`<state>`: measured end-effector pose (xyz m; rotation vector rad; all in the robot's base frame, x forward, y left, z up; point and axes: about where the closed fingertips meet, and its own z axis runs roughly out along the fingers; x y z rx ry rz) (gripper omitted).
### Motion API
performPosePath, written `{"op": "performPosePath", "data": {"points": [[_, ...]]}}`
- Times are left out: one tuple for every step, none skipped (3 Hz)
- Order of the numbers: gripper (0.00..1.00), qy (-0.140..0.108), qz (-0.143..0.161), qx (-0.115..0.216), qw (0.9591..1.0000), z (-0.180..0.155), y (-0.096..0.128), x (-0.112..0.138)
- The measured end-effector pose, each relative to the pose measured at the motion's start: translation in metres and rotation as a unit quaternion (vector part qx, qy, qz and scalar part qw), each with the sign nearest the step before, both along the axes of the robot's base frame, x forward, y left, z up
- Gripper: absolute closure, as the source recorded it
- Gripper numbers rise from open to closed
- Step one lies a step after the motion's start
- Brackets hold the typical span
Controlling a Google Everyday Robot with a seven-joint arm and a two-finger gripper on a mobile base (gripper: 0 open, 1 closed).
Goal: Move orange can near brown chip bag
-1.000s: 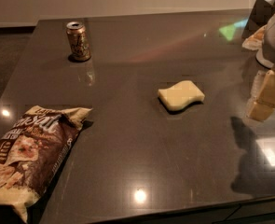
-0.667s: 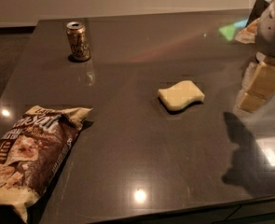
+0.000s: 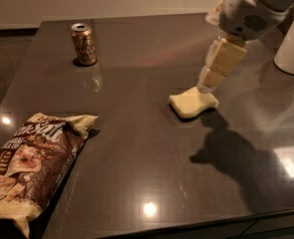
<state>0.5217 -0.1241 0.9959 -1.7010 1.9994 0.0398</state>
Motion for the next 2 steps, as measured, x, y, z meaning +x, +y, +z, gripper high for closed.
{"op": "performPosePath", "data": {"points": [[0.0, -0.009, 0.009, 0.022, 0.9997, -0.001, 0.035, 0.032], [0.0, -0.019, 0.011, 0.043, 0.9988, -0.004, 0.068, 0.063]]}}
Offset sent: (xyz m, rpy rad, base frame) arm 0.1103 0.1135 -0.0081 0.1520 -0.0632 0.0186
